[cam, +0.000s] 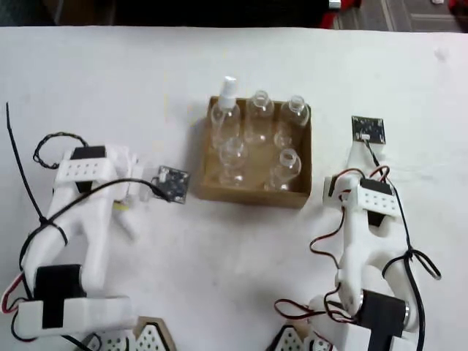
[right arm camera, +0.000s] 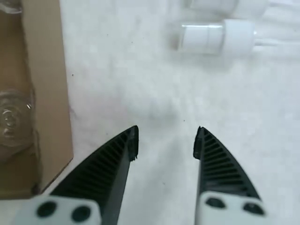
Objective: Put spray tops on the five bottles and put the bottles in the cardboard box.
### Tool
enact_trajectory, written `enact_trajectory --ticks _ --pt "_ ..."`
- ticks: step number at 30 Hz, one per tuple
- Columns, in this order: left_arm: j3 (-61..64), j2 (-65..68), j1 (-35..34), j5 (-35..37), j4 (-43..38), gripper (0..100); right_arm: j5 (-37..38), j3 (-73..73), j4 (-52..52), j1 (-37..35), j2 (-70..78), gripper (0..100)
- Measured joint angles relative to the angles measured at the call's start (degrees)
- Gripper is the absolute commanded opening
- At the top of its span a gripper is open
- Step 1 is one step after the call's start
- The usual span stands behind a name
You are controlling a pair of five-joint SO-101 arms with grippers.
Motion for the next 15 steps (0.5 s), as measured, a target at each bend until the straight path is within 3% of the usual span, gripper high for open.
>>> enact_trajectory --ticks 12,15 --pt "-1.05 7.65 -0.44 -3.96 -4.66 19 0.0 0.0 0.0 -0.09 0.0 17.4" --pt "-1.14 8.53 -0.44 -3.96 -5.36 15 0.0 0.0 0.0 0.0 0.0 17.3"
